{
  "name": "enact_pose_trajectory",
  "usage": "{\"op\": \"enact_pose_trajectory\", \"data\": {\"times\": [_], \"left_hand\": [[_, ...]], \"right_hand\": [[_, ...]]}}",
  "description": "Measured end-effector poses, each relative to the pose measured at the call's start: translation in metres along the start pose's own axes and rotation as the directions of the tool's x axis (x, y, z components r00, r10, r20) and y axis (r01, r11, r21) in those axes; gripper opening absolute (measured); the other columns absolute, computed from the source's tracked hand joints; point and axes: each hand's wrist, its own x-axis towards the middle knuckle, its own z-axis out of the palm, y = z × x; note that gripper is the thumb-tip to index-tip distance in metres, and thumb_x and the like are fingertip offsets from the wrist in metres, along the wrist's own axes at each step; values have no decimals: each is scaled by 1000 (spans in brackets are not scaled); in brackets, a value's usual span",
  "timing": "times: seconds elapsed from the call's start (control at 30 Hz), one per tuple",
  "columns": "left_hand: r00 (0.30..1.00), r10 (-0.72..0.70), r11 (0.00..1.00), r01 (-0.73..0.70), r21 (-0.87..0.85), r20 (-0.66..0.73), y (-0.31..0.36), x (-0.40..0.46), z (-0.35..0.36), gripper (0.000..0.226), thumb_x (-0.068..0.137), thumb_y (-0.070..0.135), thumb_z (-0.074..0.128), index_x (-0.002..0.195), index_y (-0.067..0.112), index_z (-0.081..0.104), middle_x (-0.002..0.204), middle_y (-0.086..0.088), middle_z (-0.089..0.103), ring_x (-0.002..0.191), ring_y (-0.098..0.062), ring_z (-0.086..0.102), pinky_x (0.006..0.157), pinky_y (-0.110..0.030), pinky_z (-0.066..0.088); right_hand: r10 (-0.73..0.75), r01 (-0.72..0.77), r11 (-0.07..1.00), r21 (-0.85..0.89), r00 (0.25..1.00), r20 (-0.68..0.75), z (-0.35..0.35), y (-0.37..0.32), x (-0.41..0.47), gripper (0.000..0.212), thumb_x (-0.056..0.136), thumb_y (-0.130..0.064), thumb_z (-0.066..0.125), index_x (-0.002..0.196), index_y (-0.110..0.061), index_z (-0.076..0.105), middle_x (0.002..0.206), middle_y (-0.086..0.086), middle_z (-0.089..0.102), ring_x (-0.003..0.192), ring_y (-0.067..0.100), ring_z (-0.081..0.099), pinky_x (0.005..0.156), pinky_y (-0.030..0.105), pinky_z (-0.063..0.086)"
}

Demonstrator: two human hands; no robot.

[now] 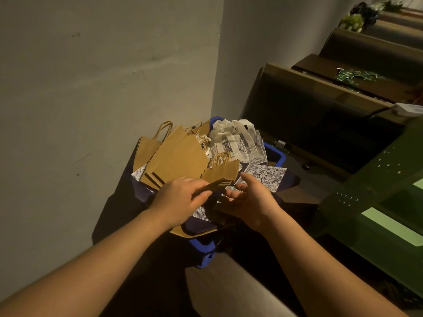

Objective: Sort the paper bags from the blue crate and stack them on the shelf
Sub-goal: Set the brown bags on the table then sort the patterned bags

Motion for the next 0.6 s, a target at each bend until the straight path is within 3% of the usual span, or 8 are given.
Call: {"op": "enact_pose_trajectory", "data": {"times": [0.07, 0.17, 0.27, 0.33, 0.4, 0.47, 0.53, 0.6], "left_hand": [[999, 36, 999, -37, -26, -31, -1, -6, 0, 19, 99, 42, 55, 104, 32, 71, 86, 20, 62, 83, -4, 57, 70, -29, 48], [993, 117, 991, -118, -61, -17, 4, -14, -1, 23, 94, 39, 60, 111, 34, 75, 90, 22, 66, 88, -2, 59, 74, -27, 52], [981, 192, 981, -191, -39, 34, 10, -20, -3, 33, 91, 40, 61, 121, 35, 73, 101, 19, 69, 98, -2, 59, 82, -32, 56], [977, 160, 987, -158, -32, 140, 11, -21, -7, 42, 89, 58, 59, 126, 39, 69, 112, 23, 65, 111, 2, 54, 92, -37, 53], [962, 84, 994, -62, -89, 261, 9, -22, -11, 59, 86, 79, 49, 130, 44, 64, 125, 27, 58, 127, 4, 43, 105, -39, 45], [971, -39, 973, 90, -212, 234, 11, -21, -11, 64, 86, 84, 38, 136, 48, 56, 137, 25, 50, 137, 3, 35, 112, -38, 38], [953, -278, 898, 302, -321, 119, 17, -15, -9, 55, 93, 72, 40, 143, 50, 45, 148, 22, 42, 139, -1, 36, 112, -37, 39], [854, -513, 744, 495, -450, 90, 25, -5, -8, 50, 103, 54, 45, 152, 42, 40, 149, 17, 42, 133, -6, 42, 105, -34, 40]], "right_hand": [[12, -12, 1000, -3, 999, 30, 1, 0, 1, 55, 98, -50, 56, 131, -6, 58, 107, 18, 68, 113, 39, 67, 90, 53, 57], [21, -18, 999, -33, 996, 84, 0, -4, -3, 45, 100, -48, 54, 122, -8, 57, 111, 20, 68, 104, 38, 67, 87, 51, 56], [8, -3, 983, -183, 1000, 24, 3, -5, -2, 18, 101, -21, 61, 103, -4, 57, 96, 19, 70, 82, 32, 70, 67, 42, 63], [-63, 46, 969, -242, 996, -65, 1, -1, 3, 16, 98, 0, 58, 112, 7, 59, 88, 19, 69, 73, 30, 68, 59, 39, 60], [-113, 81, 964, -252, 987, -115, -3, 2, 8, 26, 95, 7, 57, 121, 5, 58, 92, 20, 68, 76, 31, 66, 67, 42, 57], [-139, 102, 963, -248, 981, -137, -9, 0, 7, 26, 97, 3, 56, 121, -6, 59, 103, 18, 68, 90, 34, 67, 85, 49, 57], [-159, 130, 968, -213, 980, -124, -15, -3, 4, 21, 99, -1, 55, 115, -15, 57, 109, 15, 67, 100, 35, 65, 96, 51, 53], [-183, 164, 971, -177, 978, -96, -19, -4, 0, 18, 100, -2, 55, 106, -19, 58, 110, 14, 68, 103, 33, 66, 98, 49, 53]]}}
